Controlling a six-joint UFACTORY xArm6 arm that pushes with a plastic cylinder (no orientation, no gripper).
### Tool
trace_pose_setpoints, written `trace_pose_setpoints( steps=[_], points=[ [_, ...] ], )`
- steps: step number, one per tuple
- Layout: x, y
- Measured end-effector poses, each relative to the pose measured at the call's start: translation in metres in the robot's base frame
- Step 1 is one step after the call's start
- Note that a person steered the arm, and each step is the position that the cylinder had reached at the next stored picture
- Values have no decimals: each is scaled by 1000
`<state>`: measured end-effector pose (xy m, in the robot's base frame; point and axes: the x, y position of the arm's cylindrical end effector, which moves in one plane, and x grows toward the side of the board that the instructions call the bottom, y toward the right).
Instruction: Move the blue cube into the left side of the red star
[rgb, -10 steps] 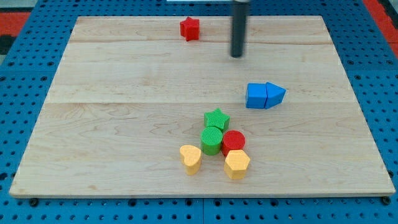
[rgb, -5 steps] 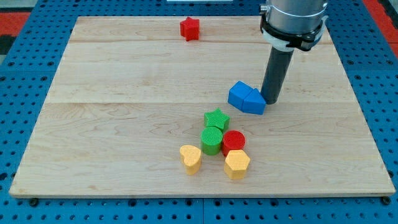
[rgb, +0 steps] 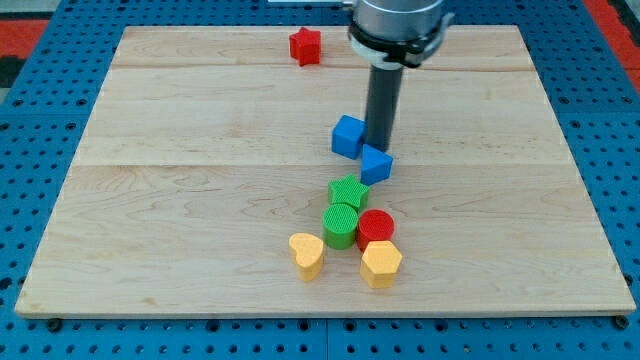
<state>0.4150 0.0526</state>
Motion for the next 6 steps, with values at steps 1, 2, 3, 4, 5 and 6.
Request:
trace_pose_setpoints(
  steps=[1, 2, 3, 4, 5, 6],
  points=[
    [-20, -27],
    [-35, -79],
    [-25, -150],
    [-34, -195],
    [-53, -199],
    [-85, -222]
  ],
)
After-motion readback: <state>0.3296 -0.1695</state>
